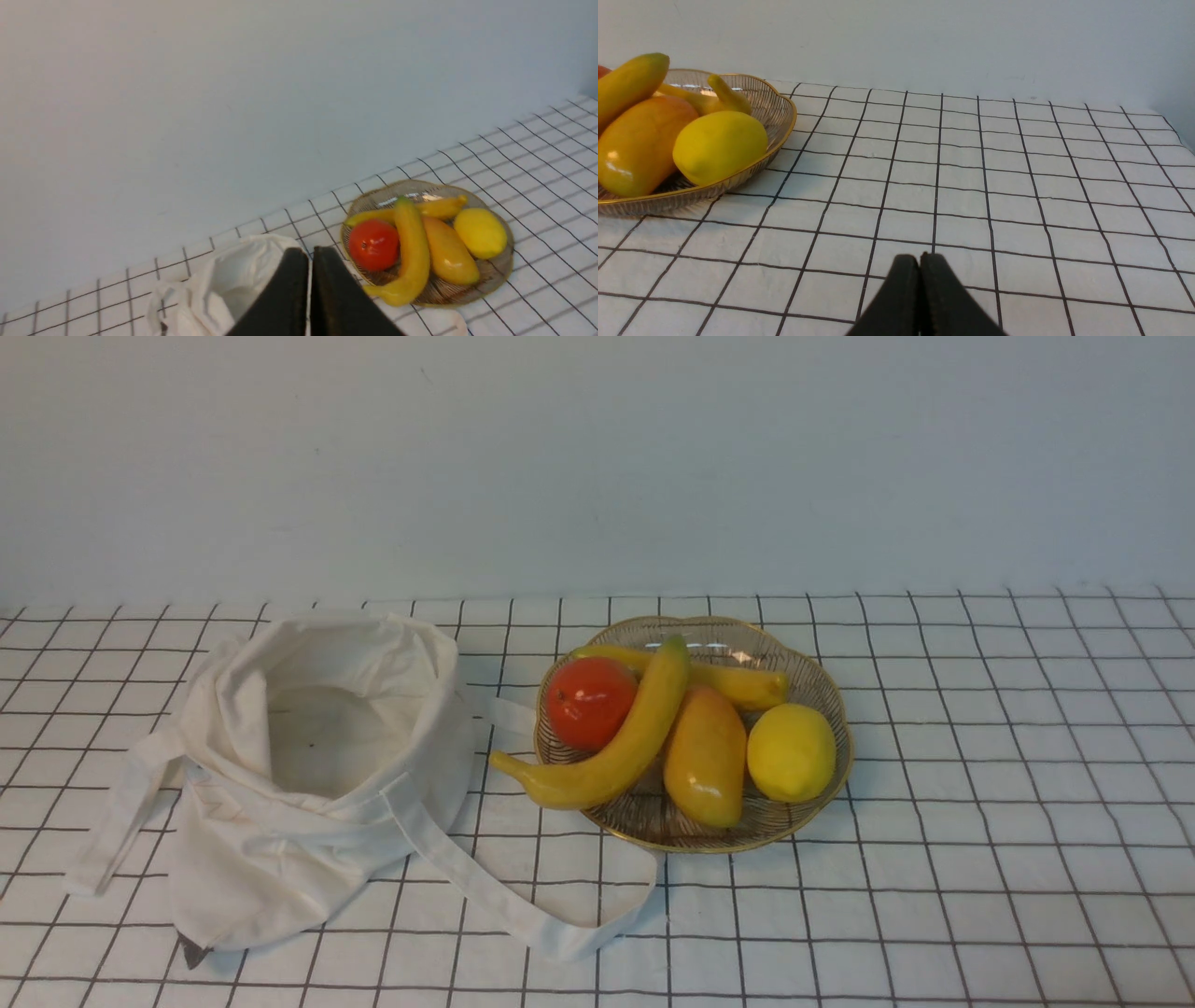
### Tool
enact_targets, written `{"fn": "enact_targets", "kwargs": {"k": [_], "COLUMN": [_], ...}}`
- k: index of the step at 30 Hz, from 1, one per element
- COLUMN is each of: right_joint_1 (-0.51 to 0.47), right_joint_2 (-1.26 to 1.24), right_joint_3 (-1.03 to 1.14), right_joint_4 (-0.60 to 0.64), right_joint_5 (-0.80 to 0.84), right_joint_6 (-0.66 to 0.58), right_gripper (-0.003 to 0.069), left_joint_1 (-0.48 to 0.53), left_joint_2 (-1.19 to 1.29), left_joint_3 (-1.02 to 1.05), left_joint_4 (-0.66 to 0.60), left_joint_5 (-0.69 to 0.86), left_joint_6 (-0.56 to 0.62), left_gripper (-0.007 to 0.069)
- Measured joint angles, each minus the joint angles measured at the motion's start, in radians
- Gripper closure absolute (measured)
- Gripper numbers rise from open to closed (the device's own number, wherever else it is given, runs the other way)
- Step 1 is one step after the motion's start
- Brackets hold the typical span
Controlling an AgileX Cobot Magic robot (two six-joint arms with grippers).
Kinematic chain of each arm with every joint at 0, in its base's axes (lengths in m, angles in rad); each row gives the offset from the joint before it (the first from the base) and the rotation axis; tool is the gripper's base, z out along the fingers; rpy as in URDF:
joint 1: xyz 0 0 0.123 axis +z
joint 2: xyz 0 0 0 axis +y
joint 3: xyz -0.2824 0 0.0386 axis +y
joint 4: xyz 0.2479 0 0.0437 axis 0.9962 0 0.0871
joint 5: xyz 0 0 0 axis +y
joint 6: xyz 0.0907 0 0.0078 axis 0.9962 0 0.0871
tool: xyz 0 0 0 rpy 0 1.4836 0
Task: Take the fruit out of the bag on the white checkered tablecloth and place them on the plate.
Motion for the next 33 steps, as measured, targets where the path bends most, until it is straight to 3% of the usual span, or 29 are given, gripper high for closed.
{"fn": "enact_targets", "kwargs": {"k": [8, 17, 21, 25, 33], "right_joint_1": [0.0, 0.0, 0.0, 0.0, 0.0], "right_joint_2": [0.0, 0.0, 0.0, 0.0, 0.0], "right_joint_3": [0.0, 0.0, 0.0, 0.0, 0.0], "right_joint_4": [0.0, 0.0, 0.0, -0.001, -0.003], "right_joint_5": [0.0, 0.0, 0.0, 0.0, 0.0], "right_joint_6": [0.0, 0.001, 0.001, 0.001, 0.0], "right_gripper": [0.0673, 0.0673, 0.0673, 0.0673, 0.0673], "left_joint_1": [0.0, 0.0, 0.014, 0.082, 0.238], "left_joint_2": [-0.095, -0.162, -0.267, -0.438, -0.557], "left_joint_3": [0.0, 0.105, 0.28, 0.592, 1.032], "left_joint_4": [0.194, 0.226, 0.201, 0.146, 0.108], "left_joint_5": [0.032, 0.043, -0.104, -0.331, -0.485], "left_joint_6": [-0.191, -0.2, -0.2, -0.2, -0.184], "left_gripper": [0.0632, 0.0632, 0.0632, 0.0632, 0.0632]}}
